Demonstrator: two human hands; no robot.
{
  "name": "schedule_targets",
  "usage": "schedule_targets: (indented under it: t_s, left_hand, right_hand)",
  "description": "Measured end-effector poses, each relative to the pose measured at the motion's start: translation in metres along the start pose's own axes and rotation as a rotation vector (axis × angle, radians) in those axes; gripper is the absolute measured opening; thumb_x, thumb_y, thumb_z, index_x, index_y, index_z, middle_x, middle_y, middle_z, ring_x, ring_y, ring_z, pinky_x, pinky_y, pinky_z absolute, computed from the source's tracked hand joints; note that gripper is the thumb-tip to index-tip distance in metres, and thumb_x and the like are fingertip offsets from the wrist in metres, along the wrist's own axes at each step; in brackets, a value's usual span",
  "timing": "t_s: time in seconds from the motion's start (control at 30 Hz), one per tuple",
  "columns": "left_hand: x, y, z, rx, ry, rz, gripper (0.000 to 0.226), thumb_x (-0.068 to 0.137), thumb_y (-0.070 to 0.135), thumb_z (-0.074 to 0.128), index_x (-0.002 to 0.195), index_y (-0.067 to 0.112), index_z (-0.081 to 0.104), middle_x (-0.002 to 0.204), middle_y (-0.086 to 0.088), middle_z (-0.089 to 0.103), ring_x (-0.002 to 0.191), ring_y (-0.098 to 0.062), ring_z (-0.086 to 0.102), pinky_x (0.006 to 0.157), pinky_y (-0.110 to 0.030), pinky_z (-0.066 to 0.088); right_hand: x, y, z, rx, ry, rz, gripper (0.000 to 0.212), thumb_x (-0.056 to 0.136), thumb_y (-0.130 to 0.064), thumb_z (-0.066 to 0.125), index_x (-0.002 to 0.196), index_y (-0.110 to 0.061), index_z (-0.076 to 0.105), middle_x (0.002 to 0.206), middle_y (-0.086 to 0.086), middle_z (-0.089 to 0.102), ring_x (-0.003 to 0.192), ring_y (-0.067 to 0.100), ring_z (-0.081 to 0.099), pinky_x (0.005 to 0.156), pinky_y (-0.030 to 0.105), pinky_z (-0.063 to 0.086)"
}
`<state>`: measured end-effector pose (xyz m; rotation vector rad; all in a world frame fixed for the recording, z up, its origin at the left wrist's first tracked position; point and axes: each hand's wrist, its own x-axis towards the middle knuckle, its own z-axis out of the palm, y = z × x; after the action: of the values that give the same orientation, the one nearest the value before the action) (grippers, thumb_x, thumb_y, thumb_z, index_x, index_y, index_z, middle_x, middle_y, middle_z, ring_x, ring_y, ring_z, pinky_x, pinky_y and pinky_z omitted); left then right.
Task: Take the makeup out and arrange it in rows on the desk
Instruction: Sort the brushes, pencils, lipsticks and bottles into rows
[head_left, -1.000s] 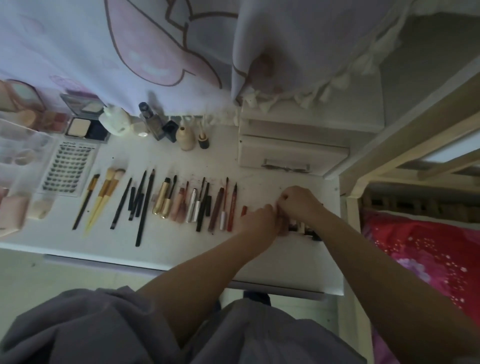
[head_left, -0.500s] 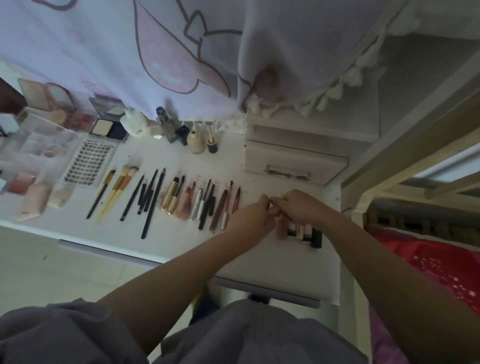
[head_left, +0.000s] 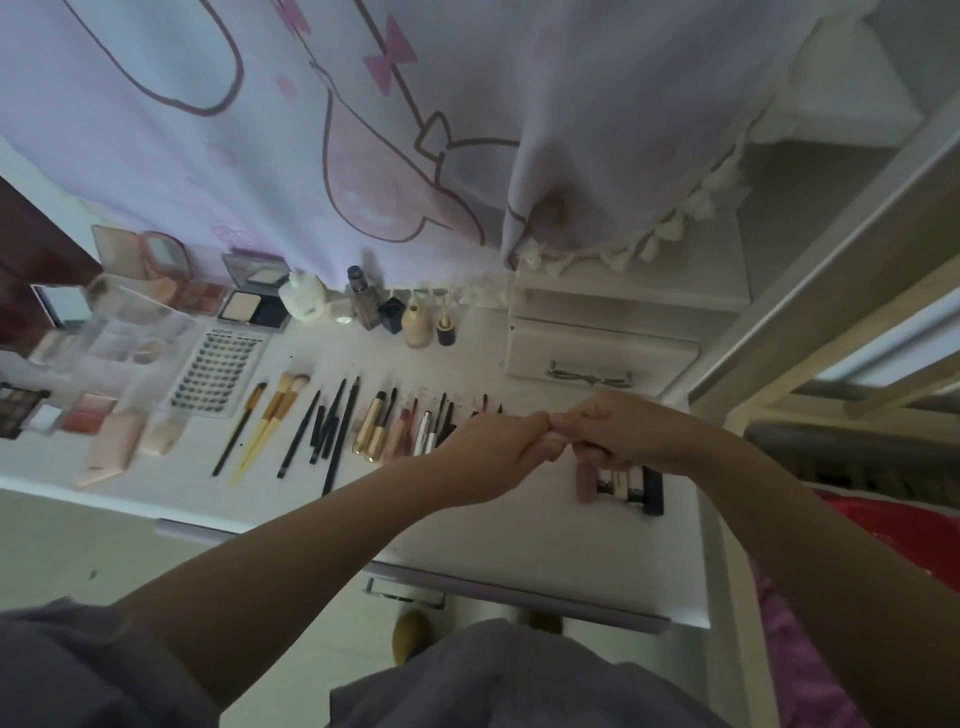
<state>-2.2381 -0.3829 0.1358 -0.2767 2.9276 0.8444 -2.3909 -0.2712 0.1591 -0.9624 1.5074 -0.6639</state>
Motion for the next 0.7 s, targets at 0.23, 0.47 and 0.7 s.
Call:
schedule_targets:
  t_s: [0.23,0.47,0.7]
  left_hand:
    - [0.001,-0.004,0.01,-0.017,-0.025,0.005,0.029,0.098,0.042,0.039,0.104,0.018,0.054,0.056,0.012,0.039,0.053,-0.009,0.038,0.055,-0.029,0.026]
    - [0.008,-0.019,0.027,-0.213,-0.29,-0.163,0.025,0.1,0.033,0.033,0.104,0.011,0.043,0.07,0.003,0.047,0.056,-0.013,0.041,0.051,-0.028,0.031]
    - [0.032,-0.041,0.039,-0.39,0.094,-0.431,0.02,0.093,0.026,0.053,0.105,0.016,0.066,0.087,-0.004,0.059,0.079,-0.02,0.055,0.068,-0.026,0.04]
  right_hand:
    - [-0.007,0.014,0.0,0.036,-0.047,0.035,0.042,0.096,-0.042,0.043,0.063,-0.032,0.066,0.048,-0.01,0.047,0.039,0.006,0.038,0.042,0.015,0.034]
    - [-0.01,0.04,-0.013,-0.27,0.05,0.218,0.018,0.095,-0.039,0.05,0.099,-0.025,0.059,0.093,-0.007,0.067,0.08,0.007,0.061,0.066,0.019,0.048]
    - [0.024,0.072,-0.018,-0.388,0.605,0.098,0.019,0.093,-0.025,0.052,0.1,-0.014,0.065,0.099,0.002,0.064,0.081,0.012,0.059,0.067,0.019,0.042]
